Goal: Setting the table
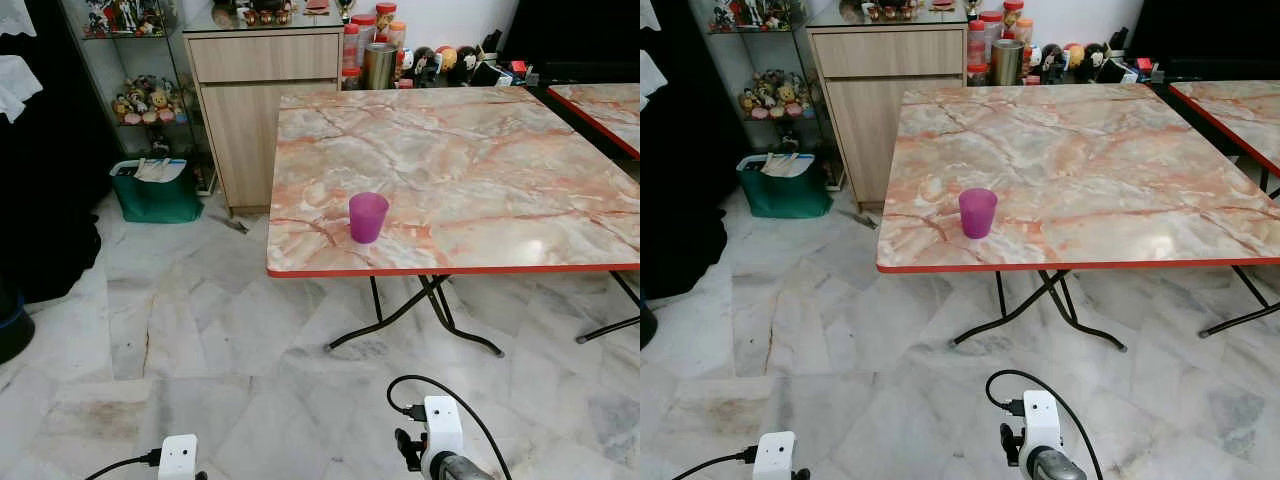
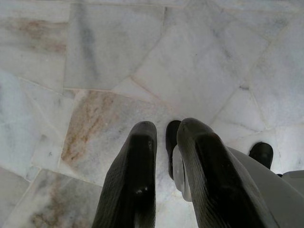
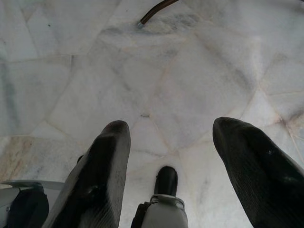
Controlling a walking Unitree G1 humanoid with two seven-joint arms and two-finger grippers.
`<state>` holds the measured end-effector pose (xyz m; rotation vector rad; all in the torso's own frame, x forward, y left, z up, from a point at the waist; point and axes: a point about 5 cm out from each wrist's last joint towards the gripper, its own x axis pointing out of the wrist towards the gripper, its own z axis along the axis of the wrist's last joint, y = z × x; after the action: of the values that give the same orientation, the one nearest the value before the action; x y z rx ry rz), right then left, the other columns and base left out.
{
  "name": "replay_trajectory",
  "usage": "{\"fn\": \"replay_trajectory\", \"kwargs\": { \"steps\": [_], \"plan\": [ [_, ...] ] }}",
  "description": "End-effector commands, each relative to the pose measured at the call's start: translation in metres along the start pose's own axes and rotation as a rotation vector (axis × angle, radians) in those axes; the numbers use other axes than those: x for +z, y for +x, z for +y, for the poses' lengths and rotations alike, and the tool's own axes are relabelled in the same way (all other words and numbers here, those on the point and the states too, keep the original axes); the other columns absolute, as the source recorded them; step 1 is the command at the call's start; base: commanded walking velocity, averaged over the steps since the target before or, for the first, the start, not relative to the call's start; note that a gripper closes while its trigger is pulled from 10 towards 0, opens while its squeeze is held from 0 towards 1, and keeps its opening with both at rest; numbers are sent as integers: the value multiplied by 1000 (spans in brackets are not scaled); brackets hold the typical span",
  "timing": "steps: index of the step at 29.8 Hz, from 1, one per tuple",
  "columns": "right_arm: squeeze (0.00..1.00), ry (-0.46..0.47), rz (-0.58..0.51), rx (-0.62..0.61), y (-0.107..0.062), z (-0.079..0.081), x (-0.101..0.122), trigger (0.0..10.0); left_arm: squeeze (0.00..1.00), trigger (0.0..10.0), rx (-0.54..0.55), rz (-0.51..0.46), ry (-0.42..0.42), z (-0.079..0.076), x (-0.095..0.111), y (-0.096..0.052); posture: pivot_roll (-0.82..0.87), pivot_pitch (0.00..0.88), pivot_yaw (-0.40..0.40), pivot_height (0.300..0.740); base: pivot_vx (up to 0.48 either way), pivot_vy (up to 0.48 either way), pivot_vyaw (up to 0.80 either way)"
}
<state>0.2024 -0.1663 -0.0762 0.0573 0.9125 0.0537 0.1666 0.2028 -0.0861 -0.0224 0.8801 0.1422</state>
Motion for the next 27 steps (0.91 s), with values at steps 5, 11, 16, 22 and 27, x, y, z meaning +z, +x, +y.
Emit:
{"fn": "replay_trajectory", "kwargs": {
  "steps": [5,11,16,22,27],
  "plan": [
    [0,8,-16,-3,1,0,4,10000,0,10000,16,16,-11,4,-2,-1,139,0,-10,740,0,0,0],
    [0,9,-13,8,1,3,6,10000,0,10000,17,2,-13,3,0,0,158,0,-27,740,0,0,0],
    [0,-12,-11,27,2,8,7,10000,0,10000,18,-20,-15,1,4,1,158,0,-27,740,0,0,0],
    [0,-14,-11,26,2,8,7,10000,0,10000,15,-23,-15,0,5,1,156,2,-28,740,0,0,0],
    [0,-7,-12,22,2,7,7,10000,0,10000,30,-53,-23,1,10,2,162,27,-34,740,0,0,0]
  ]
}}
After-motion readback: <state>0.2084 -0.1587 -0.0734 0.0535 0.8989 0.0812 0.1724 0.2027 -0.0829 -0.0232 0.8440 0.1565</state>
